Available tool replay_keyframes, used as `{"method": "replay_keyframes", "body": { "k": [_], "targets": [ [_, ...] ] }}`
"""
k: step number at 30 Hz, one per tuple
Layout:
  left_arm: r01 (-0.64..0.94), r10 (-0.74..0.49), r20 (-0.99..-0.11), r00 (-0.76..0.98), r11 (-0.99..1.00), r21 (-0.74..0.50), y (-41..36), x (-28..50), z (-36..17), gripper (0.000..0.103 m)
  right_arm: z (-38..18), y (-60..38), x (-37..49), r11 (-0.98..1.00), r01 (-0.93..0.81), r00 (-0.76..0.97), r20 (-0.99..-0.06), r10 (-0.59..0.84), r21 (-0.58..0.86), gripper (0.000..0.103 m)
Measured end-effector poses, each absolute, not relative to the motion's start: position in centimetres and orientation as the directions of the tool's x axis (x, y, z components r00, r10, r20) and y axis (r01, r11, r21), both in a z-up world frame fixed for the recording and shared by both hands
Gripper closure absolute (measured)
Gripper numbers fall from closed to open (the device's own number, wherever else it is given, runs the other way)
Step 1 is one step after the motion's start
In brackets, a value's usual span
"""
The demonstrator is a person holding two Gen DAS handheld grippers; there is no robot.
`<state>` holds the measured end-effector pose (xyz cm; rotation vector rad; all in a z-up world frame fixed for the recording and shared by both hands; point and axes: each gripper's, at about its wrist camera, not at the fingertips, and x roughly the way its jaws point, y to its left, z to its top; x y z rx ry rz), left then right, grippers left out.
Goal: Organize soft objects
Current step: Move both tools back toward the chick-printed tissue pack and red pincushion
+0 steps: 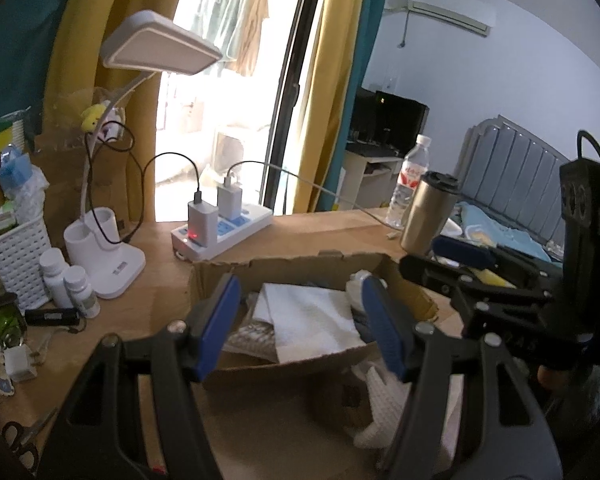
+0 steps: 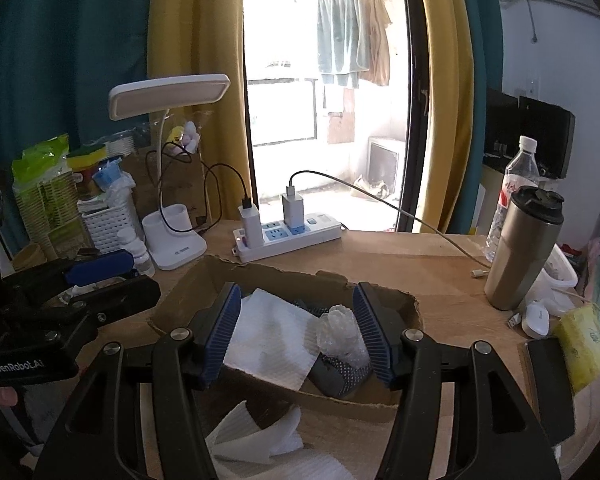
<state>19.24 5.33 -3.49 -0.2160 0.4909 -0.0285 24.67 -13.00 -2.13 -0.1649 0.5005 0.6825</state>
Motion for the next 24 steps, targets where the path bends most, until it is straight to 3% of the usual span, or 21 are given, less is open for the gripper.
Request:
{"method": "replay_keyframes", "body": {
  "k": [24],
  "targets": [
    [-0.013, -0.071, -0.416, 0.907, 0.981, -0.196, 4.0, 13.5, -2.2, 0.037, -1.0, -14.9, 19.4, 0.777, -0.63, 0.695, -0.457, 0.555, -0.014, 0.039]
  ]
}}
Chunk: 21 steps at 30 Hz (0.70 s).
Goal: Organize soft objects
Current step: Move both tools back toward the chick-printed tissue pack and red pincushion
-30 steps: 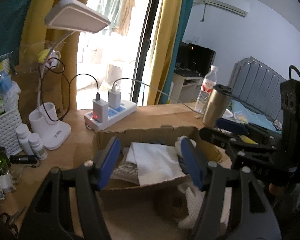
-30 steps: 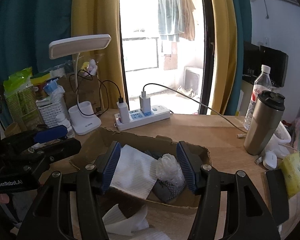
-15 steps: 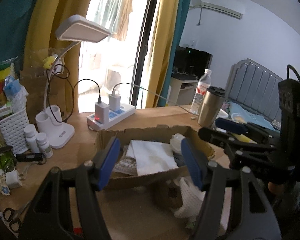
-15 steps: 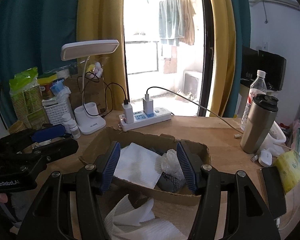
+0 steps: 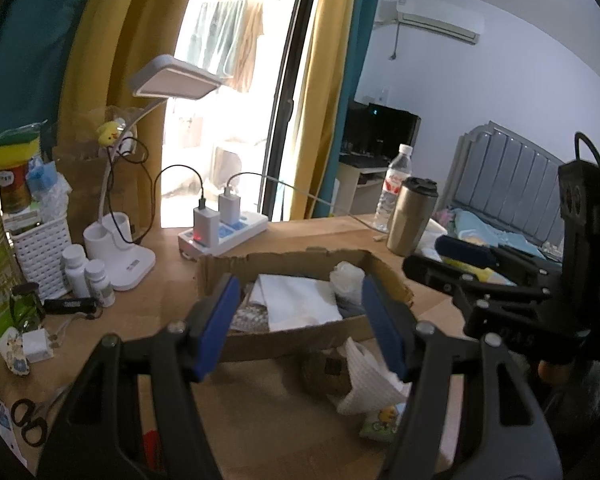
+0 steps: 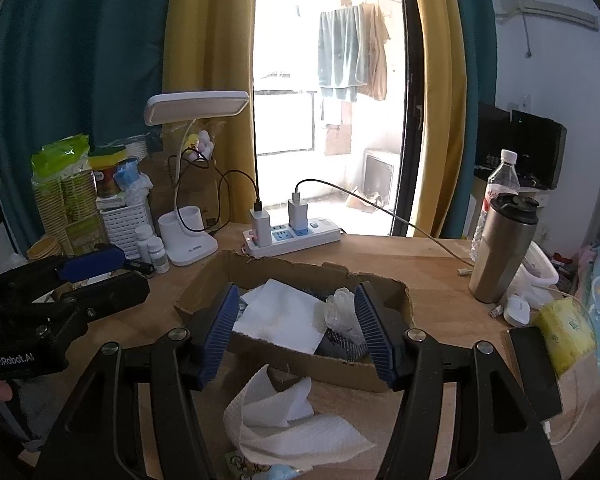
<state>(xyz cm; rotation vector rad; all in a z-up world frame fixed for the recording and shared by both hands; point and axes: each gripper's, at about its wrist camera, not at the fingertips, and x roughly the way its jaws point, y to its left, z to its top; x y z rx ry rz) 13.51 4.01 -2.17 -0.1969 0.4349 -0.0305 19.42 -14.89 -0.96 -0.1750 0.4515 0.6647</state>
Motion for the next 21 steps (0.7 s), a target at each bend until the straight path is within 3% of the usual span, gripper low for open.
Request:
{"method": "replay_keyframes", "body": {
  "k": [21],
  "targets": [
    [-0.029, -0.068, -0.436, 0.897, 0.977, -0.212, 3.5, 8.2, -5.2, 0.037, -3.9, -17.4, 15.2, 0.8, -0.599, 0.697, -0.493, 0.521, -0.002, 0.036]
  ]
}}
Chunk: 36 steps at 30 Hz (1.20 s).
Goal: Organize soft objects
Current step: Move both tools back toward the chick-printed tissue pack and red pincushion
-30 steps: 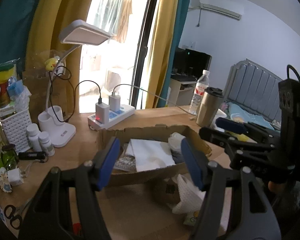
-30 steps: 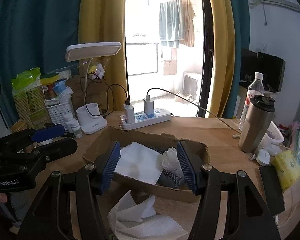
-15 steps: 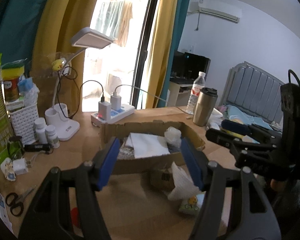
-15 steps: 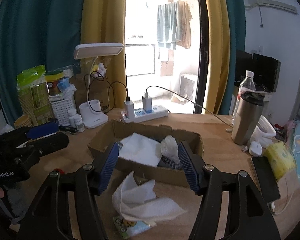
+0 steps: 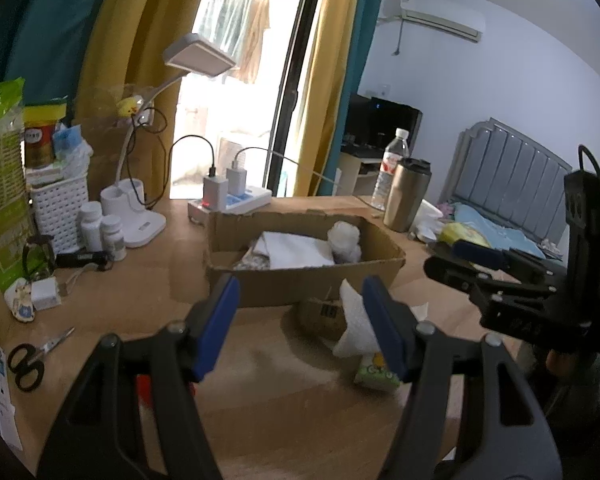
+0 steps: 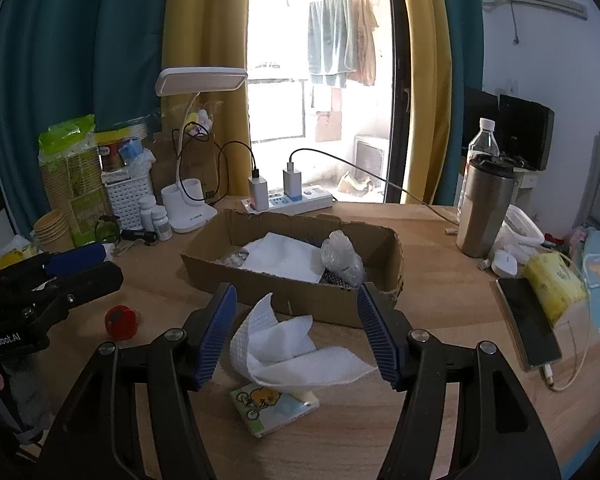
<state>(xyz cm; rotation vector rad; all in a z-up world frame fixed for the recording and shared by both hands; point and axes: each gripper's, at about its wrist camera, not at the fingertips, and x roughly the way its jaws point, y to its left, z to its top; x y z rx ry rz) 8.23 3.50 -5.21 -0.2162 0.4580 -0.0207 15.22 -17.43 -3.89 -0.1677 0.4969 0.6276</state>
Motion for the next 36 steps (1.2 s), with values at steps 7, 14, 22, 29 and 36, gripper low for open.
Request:
{"method": "replay_keyframes", "body": {
  "k": [7, 14, 22, 29, 36],
  "targets": [
    [-0.044, -0.063, -0.458, 0.886, 0.975, -0.219, 3.9, 7.2, -6.5, 0.037, -5.1, -16.9, 14.3, 0.79, -0.613, 0.676, -0.516, 0.526, 0.001, 0.031],
    [-0.072, -0.044, -0.476, 0.878, 0.972, -0.223, 4.8, 6.1, -8.0, 0.037, -6.2, -16.2, 13.6, 0.782, -0.623, 0.663, -0.534, 0.525, -0.005, 0.031],
    [-0.13, 0.0, -0.511, 0.859, 0.967, -0.219, 6.2, 5.1, -9.8, 0.037, -7.6, -15.8, 13.5, 0.779, -0.627, 0.646, -0.558, 0.521, 0.0, 0.031],
    [-0.168, 0.011, -0.548, 0.836, 0.957, -0.237, 7.2, 5.6, -11.6, 0.037, -9.8, -15.9, 14.3, 0.793, -0.609, 0.625, -0.598, 0.501, 0.027, 0.031],
    [-0.251, 0.055, -0.605, 0.794, 0.937, -0.244, 8.2, 6.7, -13.0, 0.037, -12.1, -15.8, 15.2, 0.793, -0.607, 0.585, -0.644, 0.493, 0.054, 0.026]
  ]
}}
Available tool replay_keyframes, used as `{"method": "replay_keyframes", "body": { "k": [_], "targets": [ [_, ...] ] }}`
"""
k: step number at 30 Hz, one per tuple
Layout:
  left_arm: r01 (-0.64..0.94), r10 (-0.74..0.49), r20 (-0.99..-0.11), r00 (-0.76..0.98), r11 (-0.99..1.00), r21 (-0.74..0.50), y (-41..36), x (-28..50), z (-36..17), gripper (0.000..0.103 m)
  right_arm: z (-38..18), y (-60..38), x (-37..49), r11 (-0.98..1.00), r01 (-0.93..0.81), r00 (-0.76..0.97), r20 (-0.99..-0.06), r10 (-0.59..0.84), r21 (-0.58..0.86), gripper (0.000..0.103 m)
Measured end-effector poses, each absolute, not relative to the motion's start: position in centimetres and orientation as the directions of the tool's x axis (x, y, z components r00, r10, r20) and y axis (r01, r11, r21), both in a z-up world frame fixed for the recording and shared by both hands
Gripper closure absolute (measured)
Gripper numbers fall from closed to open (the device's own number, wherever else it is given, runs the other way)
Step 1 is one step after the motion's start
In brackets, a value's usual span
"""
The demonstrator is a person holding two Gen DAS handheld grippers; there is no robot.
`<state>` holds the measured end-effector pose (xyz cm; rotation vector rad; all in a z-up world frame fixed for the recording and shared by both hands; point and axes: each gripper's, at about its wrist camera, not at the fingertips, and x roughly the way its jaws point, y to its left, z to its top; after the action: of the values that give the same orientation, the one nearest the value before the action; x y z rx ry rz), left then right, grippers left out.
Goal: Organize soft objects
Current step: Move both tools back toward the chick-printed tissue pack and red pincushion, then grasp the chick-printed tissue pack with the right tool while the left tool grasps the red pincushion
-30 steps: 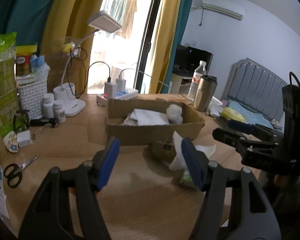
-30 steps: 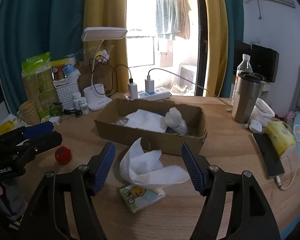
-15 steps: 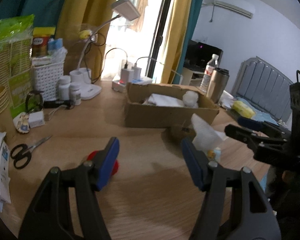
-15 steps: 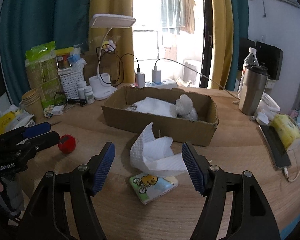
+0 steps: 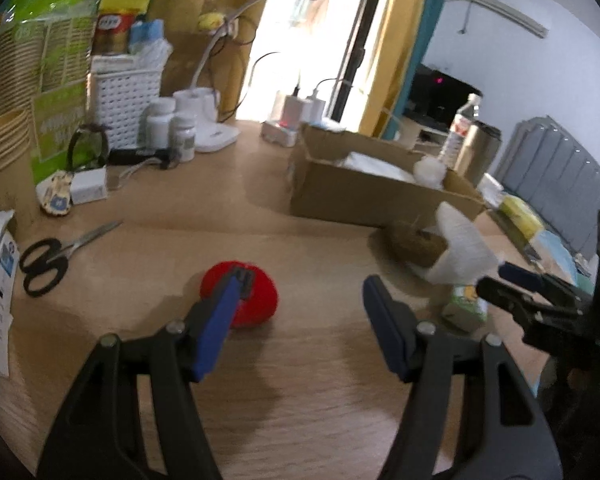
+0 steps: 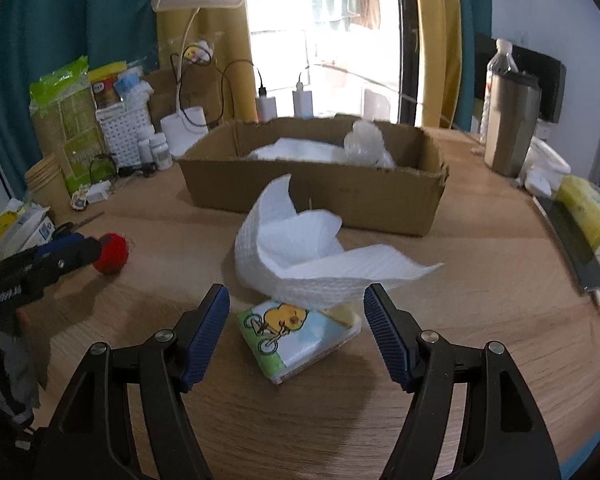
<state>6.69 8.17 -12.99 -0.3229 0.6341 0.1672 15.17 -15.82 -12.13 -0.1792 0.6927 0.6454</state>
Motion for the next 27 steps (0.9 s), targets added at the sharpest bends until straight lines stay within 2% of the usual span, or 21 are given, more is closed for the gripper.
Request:
{"method": "replay_keyframes", "body": {
  "k": [3, 12, 20, 27],
  "targets": [
    [-0.282, 0.08, -0.624, 0.778, 0.931, -0.232, 8.8, 7.1, -13.4, 0.037, -12.6, -15.7, 15.2, 0.784, -0.618, 0.57, -0.65, 0.502, 0.064, 0.019],
    [-0.343, 0.146, -0.68, 0.718, 0.925, -0.163, 9.9, 9.1, -14.4, 0.037, -14.3, -15.5, 16.3, 0.787, -0.611, 0.528, -0.696, 0.486, 0.086, 0.018],
    [-0.316, 0.128, -0.734, 0.667, 0.941, -0.123, 9.6, 10.6, -15.5, 0.037, -14.5, -15.2, 16.6, 0.787, -0.612, 0.514, -0.717, 0.471, 0.078, 0.018],
    [-0.252, 0.091, -0.738, 0.669, 0.961, -0.11, 8.7, 10.9, -15.5, 0.038, -14.5, -15.3, 16.6, 0.782, -0.617, 0.507, -0.718, 0.477, 0.084, 0.023]
  ]
}}
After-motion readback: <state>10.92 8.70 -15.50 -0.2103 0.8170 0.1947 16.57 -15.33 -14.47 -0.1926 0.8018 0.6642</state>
